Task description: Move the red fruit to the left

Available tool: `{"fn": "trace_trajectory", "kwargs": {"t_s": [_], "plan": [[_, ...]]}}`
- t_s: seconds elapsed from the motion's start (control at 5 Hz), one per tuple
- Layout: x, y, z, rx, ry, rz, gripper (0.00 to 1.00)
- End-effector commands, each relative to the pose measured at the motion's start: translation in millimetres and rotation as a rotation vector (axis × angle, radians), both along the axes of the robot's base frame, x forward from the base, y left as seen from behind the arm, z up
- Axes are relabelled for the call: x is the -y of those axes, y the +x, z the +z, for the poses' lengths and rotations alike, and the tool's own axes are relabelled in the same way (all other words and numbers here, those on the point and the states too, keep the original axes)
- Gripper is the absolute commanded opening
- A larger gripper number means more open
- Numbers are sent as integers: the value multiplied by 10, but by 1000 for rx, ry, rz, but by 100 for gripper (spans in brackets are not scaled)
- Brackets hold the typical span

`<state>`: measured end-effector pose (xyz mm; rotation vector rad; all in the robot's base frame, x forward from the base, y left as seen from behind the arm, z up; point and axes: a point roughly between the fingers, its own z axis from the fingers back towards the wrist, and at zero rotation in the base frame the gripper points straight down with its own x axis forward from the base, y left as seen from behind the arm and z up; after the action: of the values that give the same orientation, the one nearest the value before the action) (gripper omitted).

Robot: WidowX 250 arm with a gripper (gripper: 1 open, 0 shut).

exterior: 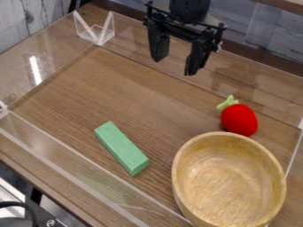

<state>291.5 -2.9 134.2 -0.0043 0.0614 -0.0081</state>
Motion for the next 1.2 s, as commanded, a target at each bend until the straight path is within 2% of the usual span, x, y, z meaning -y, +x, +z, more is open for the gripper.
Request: {"fn": "trace_trajectory", "kwargs": {"t_s": [0.0,0.4,0.6,0.8,1.0], "plan": [[42,-28,-115,-30,-5,29,100],[542,23,-234,-5,-58,236,100],[819,69,-275,11,-95,314,100],[961,106,-300,37,-126,405,100],[1032,141,-330,53,-141,498,100]]}}
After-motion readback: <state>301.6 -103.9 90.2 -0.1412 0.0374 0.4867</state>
